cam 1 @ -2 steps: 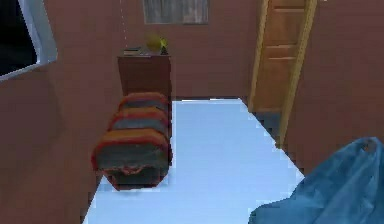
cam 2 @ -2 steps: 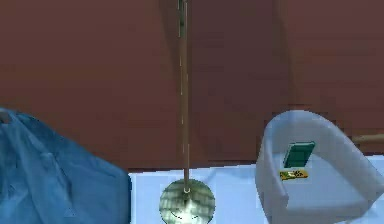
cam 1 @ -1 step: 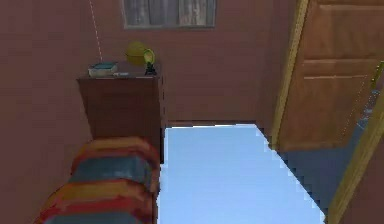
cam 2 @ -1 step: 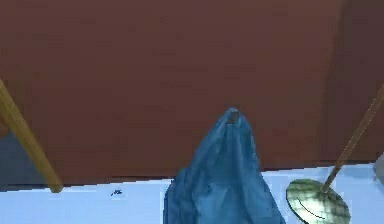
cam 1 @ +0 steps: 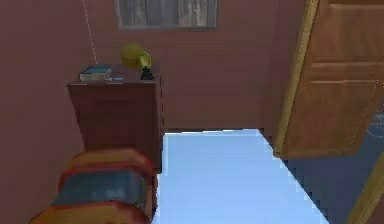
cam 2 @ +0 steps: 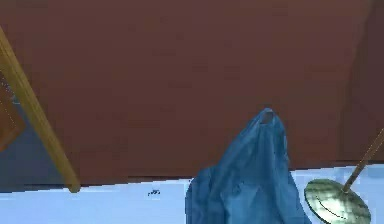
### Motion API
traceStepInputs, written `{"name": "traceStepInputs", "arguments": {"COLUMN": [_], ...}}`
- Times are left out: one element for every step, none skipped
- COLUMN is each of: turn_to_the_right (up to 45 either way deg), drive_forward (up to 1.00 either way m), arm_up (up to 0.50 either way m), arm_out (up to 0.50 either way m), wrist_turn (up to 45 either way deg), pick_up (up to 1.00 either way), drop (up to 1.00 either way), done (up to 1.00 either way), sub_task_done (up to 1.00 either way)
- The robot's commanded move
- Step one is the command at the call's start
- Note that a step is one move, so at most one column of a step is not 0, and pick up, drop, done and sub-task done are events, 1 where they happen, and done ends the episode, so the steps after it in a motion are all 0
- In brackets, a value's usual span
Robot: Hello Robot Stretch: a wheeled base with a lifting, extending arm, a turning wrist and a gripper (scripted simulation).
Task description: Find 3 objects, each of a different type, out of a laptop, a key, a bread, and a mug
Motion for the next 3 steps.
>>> {"name": "traceStepInputs", "arguments": {"turn_to_the_right": [36.0, 0.0, 6.0], "drive_forward": [0.0, 1.0, 0.0], "arm_up": [0.0, 0.0, 0.0], "arm_out": [0.0, 0.0, 0.0], "wrist_turn": [0.0, 0.0, 0.0], "pick_up": [0.0, 0.0, 0.0], "drop": [0.0, 0.0, 0.0], "done": [0.0, 0.0, 0.0], "sub_task_done": [0.0, 0.0, 0.0]}}
